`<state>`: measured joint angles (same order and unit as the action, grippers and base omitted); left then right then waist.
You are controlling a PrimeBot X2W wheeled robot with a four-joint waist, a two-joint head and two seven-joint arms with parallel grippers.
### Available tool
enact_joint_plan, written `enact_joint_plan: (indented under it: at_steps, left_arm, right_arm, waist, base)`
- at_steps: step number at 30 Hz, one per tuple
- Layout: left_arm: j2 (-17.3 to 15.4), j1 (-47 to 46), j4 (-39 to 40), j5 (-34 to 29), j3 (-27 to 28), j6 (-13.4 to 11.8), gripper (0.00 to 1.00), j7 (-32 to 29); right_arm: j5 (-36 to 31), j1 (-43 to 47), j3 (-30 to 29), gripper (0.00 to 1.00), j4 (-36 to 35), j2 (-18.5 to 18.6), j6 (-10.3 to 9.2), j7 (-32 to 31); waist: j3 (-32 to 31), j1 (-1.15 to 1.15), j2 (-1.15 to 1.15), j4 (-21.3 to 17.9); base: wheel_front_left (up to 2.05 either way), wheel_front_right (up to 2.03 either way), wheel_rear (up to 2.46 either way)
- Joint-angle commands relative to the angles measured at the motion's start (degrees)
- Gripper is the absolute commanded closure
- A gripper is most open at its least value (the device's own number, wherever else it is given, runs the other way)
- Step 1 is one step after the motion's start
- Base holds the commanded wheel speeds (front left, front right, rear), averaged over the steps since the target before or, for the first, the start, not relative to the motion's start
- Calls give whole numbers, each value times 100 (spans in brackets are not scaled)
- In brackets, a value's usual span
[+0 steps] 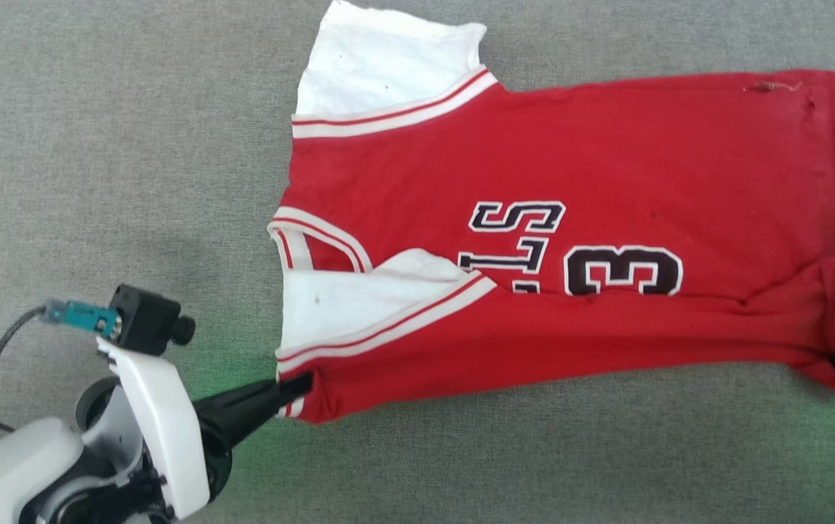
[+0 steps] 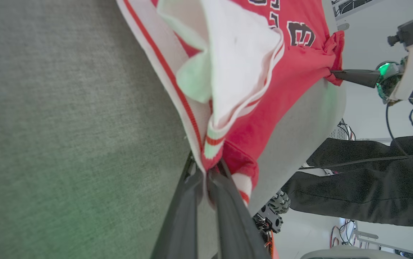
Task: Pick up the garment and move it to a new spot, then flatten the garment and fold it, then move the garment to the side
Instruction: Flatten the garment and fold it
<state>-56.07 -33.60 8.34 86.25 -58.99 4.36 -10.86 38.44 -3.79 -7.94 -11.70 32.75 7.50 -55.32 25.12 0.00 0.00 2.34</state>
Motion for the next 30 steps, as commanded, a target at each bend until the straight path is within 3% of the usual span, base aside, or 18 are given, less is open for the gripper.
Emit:
enact_joint_plan:
  at_steps: [1, 7, 9, 11, 12, 13, 14, 20, 25, 30]
  left_arm:
    - [-59, 109, 94, 46, 19, -46, 100, 82]
    - [-91, 293, 272, -15, 64, -224, 100, 369]
    - [-37, 252, 237, -10, 92, -258, 88, 411]
    - [-5, 203, 194, -33, 117, -279, 63, 449]
    - [1, 179, 167, -80, 130, -289, 48, 480]
    - [2, 173, 148, -109, 139, -303, 0, 513]
    - [-10, 163, 133, -162, 141, -297, 0, 543]
    - [-229, 225, 64, -200, 497, -420, 0, 1147]
    - [-386, 75, -307, -376, 1067, -630, 0, 2106]
    - [-267, -414, -1090, -479, 1421, -609, 0, 2289]
  right_arm:
    - [38, 151, -65, 100, -84, 4, -2, -62]
    - [4, 346, -366, 100, -352, -153, -2, 92]
    - [-93, 254, -432, 99, -305, -219, -2, 232]
    - [-183, 192, -452, 58, -266, -282, -2, 367]
    - [-240, 173, -480, 31, -245, -329, -2, 439]
    - [-296, 161, -504, 31, -229, -372, -2, 505]
    - [-352, 126, -546, 0, -217, -420, -2, 586]
    - [-726, -125, -617, 0, -463, -763, -1, 1529]
    - [-1339, -519, -141, 0, -331, -1323, -1, 3153]
    - [-1636, -829, 480, 0, 101, -1815, -2, 4507]
  waist:
    - [2, 0, 0, -1]
    - [23, 0, 0, -25]
    - [29, 0, 0, -39]
    - [24, 0, 0, -52]
    - [22, 0, 0, -64]
    - [20, 0, 0, -80]
    - [18, 0, 0, -94]
    - [-14, 0, 0, -274]
    - [5, 0, 0, -697]
    - [86, 0, 0, -1124]
  base:
    - [0, 0, 0]
    - [0, 0, 0]
    - [0, 0, 0]
    - [0, 0, 0]
    - [0, 0, 0]
    - [0, 0, 0]
    - [0, 0, 0]
    - [0, 0, 0]
    - [0, 0, 0]
    - [0, 0, 0]
